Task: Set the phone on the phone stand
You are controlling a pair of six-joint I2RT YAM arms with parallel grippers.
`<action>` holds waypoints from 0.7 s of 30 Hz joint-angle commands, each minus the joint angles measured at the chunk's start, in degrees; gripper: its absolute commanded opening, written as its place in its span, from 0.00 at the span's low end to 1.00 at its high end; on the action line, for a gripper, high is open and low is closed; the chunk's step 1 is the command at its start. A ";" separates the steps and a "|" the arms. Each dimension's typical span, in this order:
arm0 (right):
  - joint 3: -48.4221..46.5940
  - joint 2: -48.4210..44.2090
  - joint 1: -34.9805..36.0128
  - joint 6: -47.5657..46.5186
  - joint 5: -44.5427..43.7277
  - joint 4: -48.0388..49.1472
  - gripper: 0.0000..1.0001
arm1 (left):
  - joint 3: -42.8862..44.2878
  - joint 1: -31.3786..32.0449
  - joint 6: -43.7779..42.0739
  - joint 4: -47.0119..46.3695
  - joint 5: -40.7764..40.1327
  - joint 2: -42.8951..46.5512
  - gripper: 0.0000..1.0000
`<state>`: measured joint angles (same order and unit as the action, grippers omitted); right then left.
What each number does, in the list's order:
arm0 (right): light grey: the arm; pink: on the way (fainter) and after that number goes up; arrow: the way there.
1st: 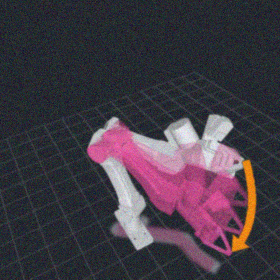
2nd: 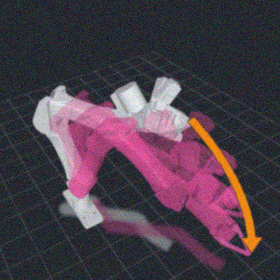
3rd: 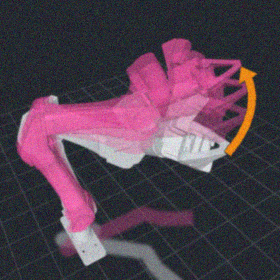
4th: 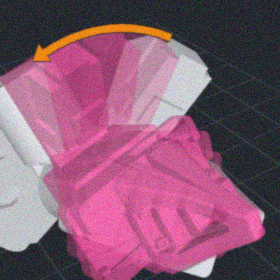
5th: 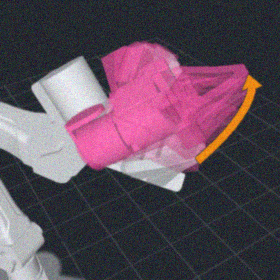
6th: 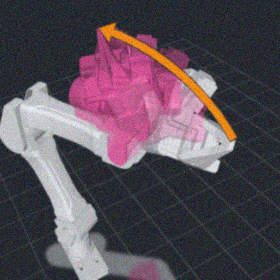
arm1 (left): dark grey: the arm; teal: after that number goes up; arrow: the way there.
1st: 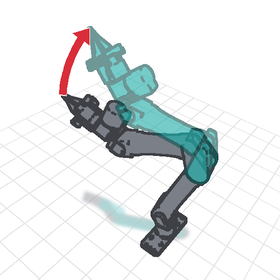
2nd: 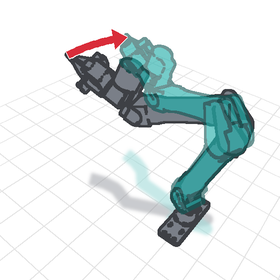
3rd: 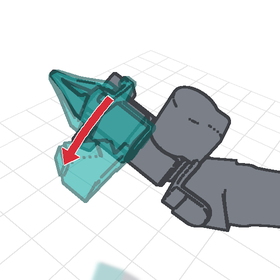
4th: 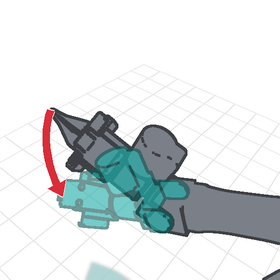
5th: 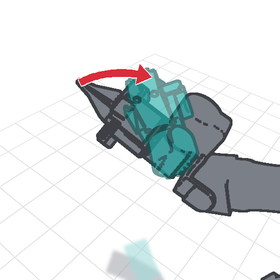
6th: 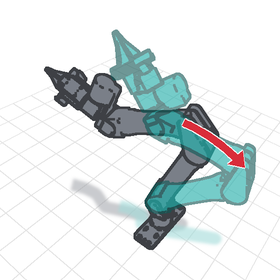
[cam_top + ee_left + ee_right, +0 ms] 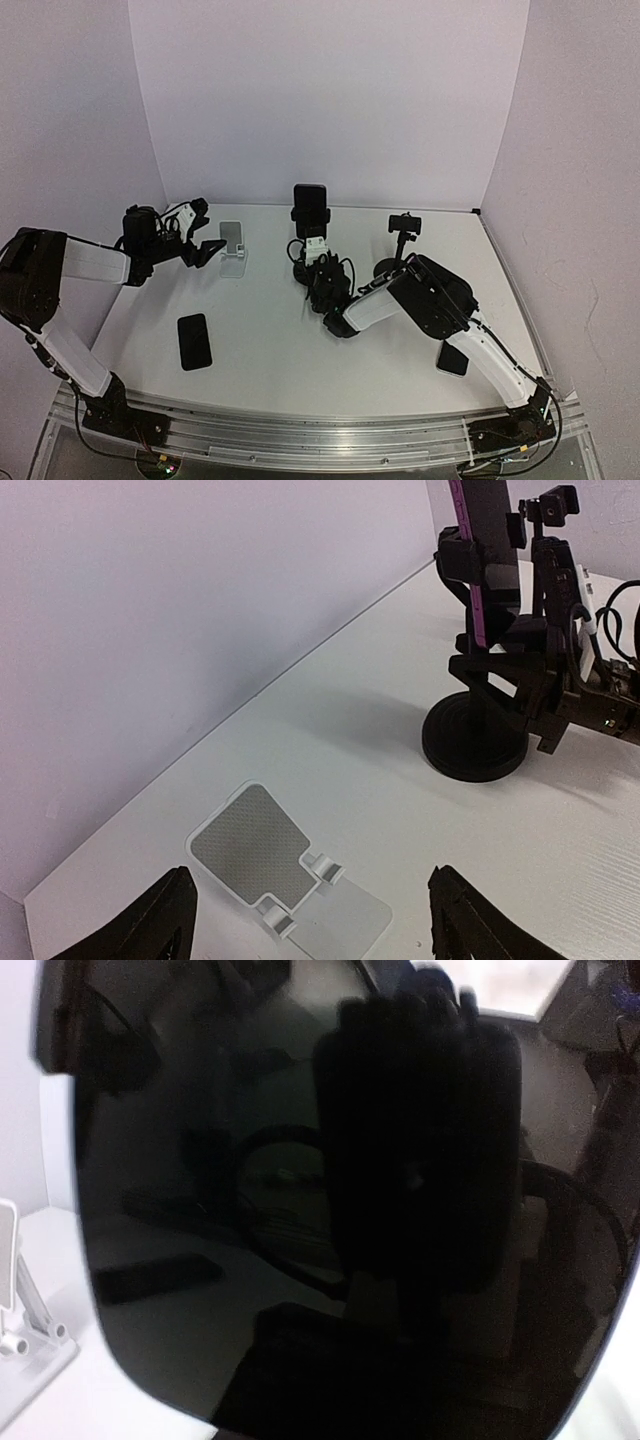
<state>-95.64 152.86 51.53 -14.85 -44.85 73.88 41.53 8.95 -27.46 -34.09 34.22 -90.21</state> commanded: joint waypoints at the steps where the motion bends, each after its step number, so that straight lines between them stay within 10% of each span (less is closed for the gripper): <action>1: -0.59 -0.59 0.33 -0.68 -2.20 4.29 0.42 | 3.06 -0.29 -1.30 -1.20 -0.99 0.16 0.79; 21: 27.66 -21.72 3.02 2.01 8.90 6.38 0.83 | 3.19 -0.32 -0.45 -1.95 2.73 0.51 0.79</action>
<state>-76.02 141.77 53.50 -15.56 -42.09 74.34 42.44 8.93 -28.49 -34.13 34.79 -90.21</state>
